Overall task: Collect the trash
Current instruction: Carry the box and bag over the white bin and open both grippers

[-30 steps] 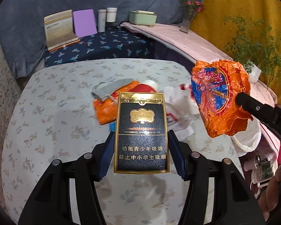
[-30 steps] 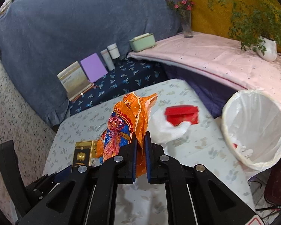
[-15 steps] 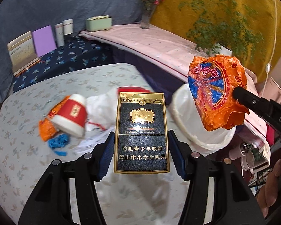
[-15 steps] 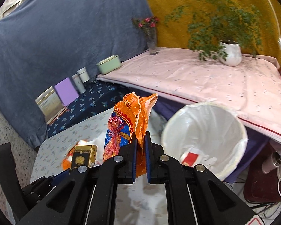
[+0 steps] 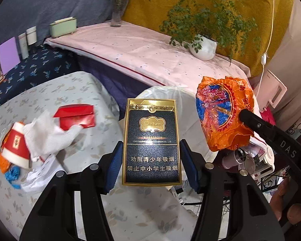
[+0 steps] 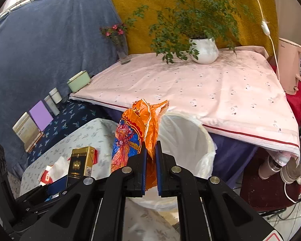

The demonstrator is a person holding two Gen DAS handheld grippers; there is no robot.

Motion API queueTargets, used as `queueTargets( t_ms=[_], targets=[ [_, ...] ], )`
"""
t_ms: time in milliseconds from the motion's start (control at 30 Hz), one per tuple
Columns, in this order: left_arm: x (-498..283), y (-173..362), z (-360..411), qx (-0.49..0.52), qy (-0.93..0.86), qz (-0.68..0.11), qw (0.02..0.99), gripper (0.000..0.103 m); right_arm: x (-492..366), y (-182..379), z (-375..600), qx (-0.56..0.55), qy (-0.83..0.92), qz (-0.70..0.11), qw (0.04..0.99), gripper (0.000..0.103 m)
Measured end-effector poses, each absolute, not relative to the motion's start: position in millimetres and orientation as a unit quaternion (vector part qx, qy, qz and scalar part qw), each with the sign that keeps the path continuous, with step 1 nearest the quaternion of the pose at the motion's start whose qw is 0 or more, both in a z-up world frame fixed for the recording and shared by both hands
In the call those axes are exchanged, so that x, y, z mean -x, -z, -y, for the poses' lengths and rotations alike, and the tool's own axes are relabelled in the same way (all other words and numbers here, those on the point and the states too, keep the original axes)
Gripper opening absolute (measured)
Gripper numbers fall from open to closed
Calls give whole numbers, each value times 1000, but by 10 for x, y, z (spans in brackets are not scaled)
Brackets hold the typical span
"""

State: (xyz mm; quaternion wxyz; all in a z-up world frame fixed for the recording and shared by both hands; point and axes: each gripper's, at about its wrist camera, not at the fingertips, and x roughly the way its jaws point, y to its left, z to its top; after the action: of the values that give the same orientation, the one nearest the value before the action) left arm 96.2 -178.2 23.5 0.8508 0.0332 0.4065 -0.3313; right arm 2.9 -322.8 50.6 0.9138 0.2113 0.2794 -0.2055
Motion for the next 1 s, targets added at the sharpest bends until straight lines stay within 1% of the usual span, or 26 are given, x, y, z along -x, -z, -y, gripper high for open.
queueTargets(
  t_ms=[233, 333, 367, 400, 433, 467, 500, 567, 600, 1000],
  targets=[
    [-1035, -156, 2126, -50, 359, -405, 839, 54, -113, -398, 3451, -215, 221, -287, 907, 8],
    [-1059, -134, 2180, -51, 364, -402, 839, 54, -177, -388, 3519, -213, 223, -288, 907, 10],
    [-1071, -133, 2193, -49, 364, -401, 839, 62, -197, -389, 3528, -212, 224, -288, 907, 14],
    [-1083, -131, 2200, -48, 362, -402, 840, 68, -211, -389, 3528, -211, 226, -286, 907, 15],
    [-1094, -137, 2201, -46, 356, -401, 843, 80, -228, -392, 3534, -210, 227, -286, 907, 16],
    [-1096, -146, 2186, -43, 352, -397, 847, 84, -235, -394, 3533, -211, 226, -284, 907, 22],
    [-1103, -157, 2177, -40, 350, -394, 849, 85, -236, -403, 3529, -212, 227, -282, 908, 29],
    [-1127, -162, 2153, -40, 345, -395, 851, 87, -234, -430, 3512, -212, 228, -276, 909, 38],
    [-1136, -162, 2141, -39, 343, -395, 851, 87, -242, -440, 3512, -212, 227, -275, 910, 41],
    [-1261, -249, 1731, -16, 299, -386, 873, 87, -317, -553, 3223, -197, 205, -274, 918, 42]
  ],
)
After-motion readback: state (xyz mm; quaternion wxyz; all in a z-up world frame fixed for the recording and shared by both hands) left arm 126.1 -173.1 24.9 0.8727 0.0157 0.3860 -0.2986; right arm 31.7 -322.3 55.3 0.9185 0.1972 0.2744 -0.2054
